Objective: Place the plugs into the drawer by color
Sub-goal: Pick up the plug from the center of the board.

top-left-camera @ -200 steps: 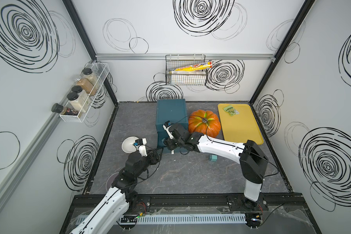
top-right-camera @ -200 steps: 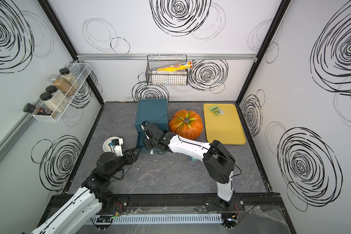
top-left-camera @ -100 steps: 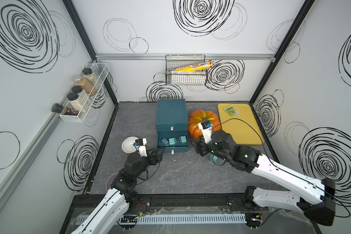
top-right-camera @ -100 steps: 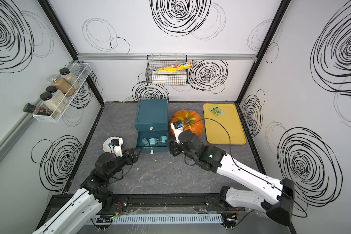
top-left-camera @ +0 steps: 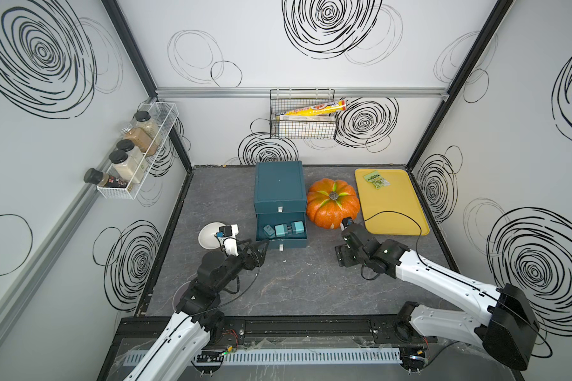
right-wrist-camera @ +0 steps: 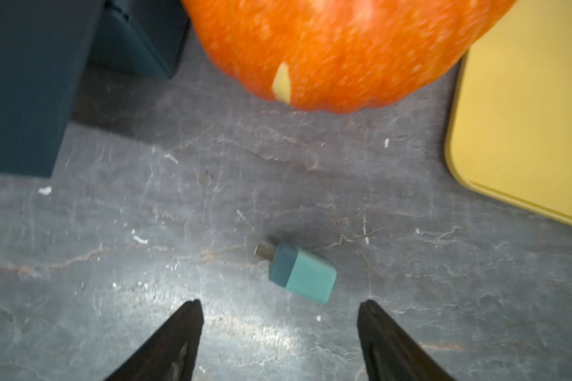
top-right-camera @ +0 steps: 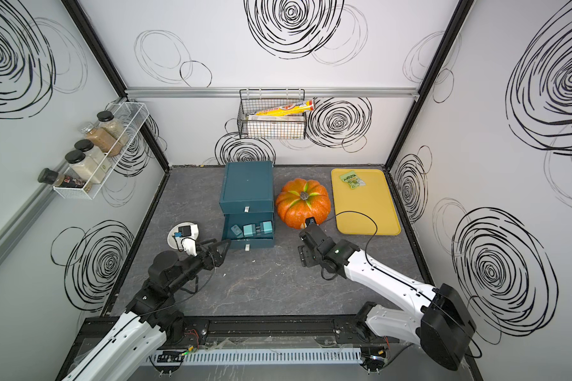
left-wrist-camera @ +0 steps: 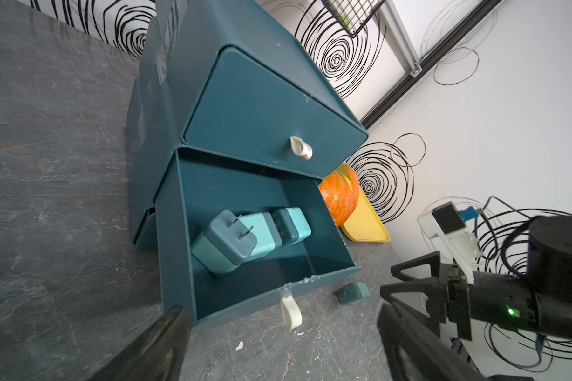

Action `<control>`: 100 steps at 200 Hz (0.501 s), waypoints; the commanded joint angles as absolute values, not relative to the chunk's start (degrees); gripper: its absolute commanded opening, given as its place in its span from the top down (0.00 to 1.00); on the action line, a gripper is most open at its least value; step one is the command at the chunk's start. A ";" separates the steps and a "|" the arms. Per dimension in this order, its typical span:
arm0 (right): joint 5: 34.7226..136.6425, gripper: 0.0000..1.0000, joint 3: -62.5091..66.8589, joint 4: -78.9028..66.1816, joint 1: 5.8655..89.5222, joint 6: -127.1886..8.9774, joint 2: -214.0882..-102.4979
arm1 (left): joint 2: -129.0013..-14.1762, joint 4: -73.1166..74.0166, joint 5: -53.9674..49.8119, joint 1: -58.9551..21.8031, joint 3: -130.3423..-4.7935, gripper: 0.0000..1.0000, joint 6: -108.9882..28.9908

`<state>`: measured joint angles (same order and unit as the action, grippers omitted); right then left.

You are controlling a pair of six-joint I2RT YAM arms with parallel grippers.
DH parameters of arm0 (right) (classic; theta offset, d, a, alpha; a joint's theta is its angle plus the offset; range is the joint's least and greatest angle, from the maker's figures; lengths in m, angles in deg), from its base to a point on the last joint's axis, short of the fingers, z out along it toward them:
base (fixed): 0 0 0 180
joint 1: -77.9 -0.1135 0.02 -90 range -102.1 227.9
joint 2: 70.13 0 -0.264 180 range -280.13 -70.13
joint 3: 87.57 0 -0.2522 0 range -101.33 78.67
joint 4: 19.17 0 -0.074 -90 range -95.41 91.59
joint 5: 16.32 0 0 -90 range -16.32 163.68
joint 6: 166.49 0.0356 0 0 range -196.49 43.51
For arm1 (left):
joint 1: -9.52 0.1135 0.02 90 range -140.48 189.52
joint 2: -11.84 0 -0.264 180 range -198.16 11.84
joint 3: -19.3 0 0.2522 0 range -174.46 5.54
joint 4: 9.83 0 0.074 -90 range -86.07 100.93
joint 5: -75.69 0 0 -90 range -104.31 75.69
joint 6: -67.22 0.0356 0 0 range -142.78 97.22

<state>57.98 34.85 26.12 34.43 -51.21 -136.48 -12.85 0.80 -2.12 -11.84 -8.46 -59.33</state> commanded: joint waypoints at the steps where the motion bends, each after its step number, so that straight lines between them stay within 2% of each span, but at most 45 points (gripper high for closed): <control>1: 63.00 0.20 36.69 25.40 39.04 -52.70 -138.42 | -12.83 -0.90 -1.41 -11.48 -9.60 0.04 -58.37; 77: 70.48 0.23 39.46 18.25 40.98 -54.14 -145.28 | -12.65 -0.55 -1.35 -11.48 -9.67 0.04 -58.33; 100: 68.94 0.27 39.82 18.64 40.98 -53.67 -147.87 | -12.78 -0.57 -1.37 -11.48 -9.67 0.04 -58.29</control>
